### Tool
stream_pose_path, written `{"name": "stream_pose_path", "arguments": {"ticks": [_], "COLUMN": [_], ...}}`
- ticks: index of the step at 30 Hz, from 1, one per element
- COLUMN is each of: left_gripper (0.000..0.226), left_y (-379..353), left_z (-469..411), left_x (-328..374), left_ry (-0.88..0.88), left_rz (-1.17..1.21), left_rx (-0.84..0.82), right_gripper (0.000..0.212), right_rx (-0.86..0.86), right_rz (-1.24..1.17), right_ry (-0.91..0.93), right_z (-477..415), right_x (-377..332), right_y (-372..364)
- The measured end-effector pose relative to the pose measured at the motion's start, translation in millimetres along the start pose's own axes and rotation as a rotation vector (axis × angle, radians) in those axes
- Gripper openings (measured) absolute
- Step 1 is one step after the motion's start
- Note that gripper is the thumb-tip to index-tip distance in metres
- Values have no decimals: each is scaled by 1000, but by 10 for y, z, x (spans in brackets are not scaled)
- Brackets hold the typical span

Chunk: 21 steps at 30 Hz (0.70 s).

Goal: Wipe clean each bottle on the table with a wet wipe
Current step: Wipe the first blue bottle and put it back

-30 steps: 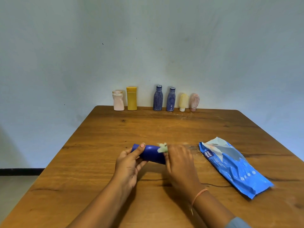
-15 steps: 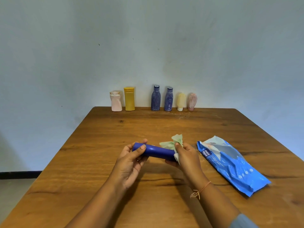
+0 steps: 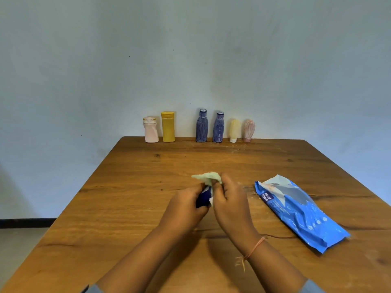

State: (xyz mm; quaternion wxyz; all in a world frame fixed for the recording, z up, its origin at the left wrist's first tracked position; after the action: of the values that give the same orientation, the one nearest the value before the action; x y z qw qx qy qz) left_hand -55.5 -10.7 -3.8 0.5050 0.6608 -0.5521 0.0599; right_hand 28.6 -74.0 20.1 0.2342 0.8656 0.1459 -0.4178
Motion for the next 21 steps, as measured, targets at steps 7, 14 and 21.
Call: {"name": "stream_pose_path", "arguments": {"ticks": [7,14,21], "left_gripper": [34,41,38], "left_y": [96,100,113], "left_z": [-54,-81,-32], "left_x": [-200,-197,-202], "left_ry": [98,116,116], "left_rz": [211,258,228], "left_rx": [87,106,107], "right_gripper": [31,54,58], "right_rx": [195,-164,-213], "right_rz": [-136,273,366], "right_ry": [-79,588,505], "right_z": [-230,361,216], "right_x": [92,-399,-255], "right_y": [392,-168,-187]}}
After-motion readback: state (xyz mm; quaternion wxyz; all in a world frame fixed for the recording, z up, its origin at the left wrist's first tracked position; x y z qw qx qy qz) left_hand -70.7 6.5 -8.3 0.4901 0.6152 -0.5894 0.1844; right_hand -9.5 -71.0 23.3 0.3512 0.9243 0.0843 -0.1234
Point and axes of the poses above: each hand's wrist, its own z-axis away from the middle knuckle, its own y-axis out of the back of the hand, x = y × z, the point moved 9 cm from there along -z, towards the middle knuckle, and after that the axes turned 14 degrees about x, right-handed, at the moved point
